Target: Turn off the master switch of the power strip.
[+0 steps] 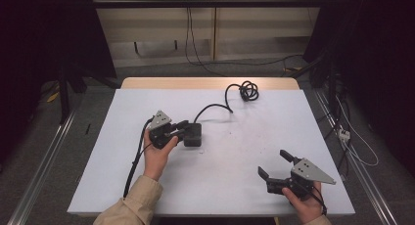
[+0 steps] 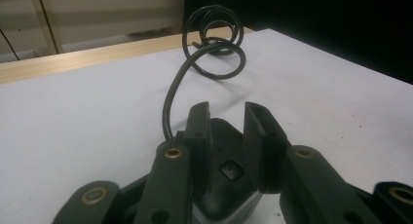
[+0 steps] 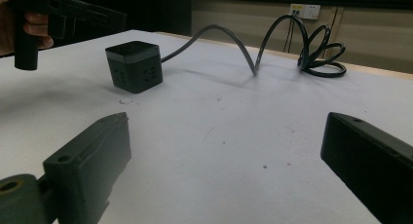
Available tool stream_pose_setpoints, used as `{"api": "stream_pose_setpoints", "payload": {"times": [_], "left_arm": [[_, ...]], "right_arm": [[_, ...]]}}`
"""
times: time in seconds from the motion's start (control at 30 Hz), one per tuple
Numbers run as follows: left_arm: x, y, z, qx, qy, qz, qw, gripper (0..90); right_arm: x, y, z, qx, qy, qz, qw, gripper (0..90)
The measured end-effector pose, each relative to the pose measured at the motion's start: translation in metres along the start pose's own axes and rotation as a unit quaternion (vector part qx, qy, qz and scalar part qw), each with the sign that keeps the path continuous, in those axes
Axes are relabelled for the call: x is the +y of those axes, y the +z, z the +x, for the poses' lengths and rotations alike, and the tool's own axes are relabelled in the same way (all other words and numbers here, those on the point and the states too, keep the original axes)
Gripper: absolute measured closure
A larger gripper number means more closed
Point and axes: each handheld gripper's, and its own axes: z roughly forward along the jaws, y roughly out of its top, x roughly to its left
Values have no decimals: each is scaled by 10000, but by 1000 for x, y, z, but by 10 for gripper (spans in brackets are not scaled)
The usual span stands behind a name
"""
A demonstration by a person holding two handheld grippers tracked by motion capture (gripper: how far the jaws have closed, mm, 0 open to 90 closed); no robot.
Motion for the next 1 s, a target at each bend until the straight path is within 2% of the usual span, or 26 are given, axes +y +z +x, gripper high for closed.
{"api": "stream_pose_setpoints", "payload": {"times": [0.57, 1.0], "left_arm": [[-1, 5, 0, -7, 4, 104, 9999, 772], [-3, 6, -1, -47, 12, 225, 9997, 864]], "right_arm": [[0, 0, 0, 0, 4, -6, 10000, 36], [0, 0, 0, 6, -1, -3, 10000, 36]]}}
